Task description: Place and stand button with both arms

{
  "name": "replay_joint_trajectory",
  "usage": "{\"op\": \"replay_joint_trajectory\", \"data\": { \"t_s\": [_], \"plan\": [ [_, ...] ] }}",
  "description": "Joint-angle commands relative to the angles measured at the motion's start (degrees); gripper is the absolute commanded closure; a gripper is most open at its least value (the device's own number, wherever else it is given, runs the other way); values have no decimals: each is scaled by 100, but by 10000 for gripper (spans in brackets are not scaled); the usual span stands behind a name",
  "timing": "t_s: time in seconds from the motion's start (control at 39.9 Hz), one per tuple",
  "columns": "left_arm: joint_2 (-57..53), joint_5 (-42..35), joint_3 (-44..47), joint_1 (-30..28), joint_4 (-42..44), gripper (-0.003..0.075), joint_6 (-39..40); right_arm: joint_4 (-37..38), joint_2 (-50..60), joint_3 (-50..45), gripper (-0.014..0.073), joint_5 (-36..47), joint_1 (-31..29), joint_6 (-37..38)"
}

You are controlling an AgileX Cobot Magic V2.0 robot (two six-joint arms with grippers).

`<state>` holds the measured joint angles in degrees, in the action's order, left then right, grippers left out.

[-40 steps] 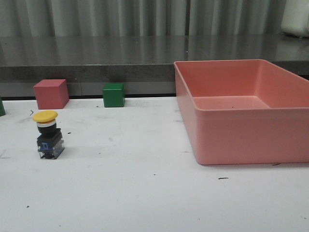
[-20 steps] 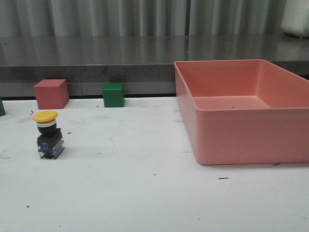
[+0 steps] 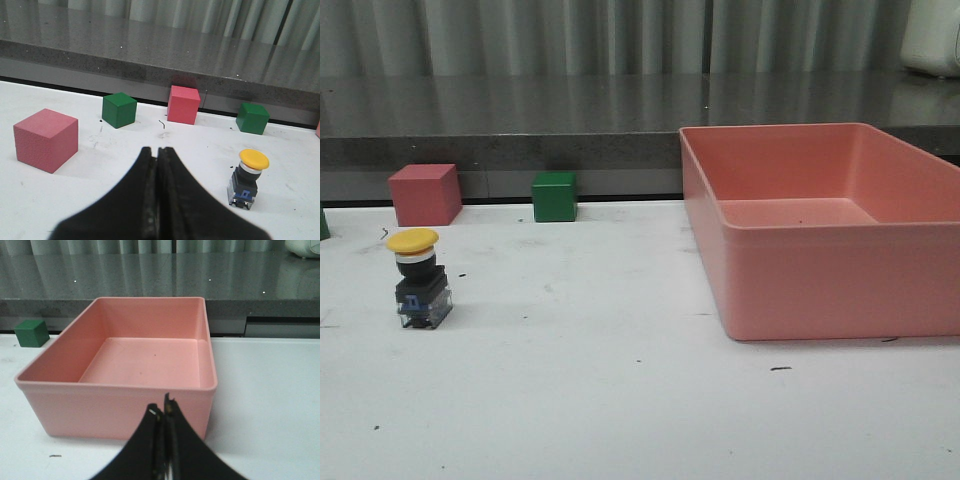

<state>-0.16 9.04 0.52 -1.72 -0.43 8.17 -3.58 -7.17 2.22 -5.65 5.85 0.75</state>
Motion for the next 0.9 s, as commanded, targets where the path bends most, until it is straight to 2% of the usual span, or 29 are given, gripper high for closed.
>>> {"op": "replay_joint_trajectory", "data": {
  "t_s": [0.0,0.25,0.88],
  "plan": [
    [-144,-509,82,0,-13,740,57,-200,192,-213,662,565,-101,-358],
    [-144,-509,82,0,-13,740,57,-383,906,-363,662,-258,-419,-480],
    [-133,-509,82,0,-13,740,57,-383,851,-363,662,-390,-424,-480]
  ]
}}
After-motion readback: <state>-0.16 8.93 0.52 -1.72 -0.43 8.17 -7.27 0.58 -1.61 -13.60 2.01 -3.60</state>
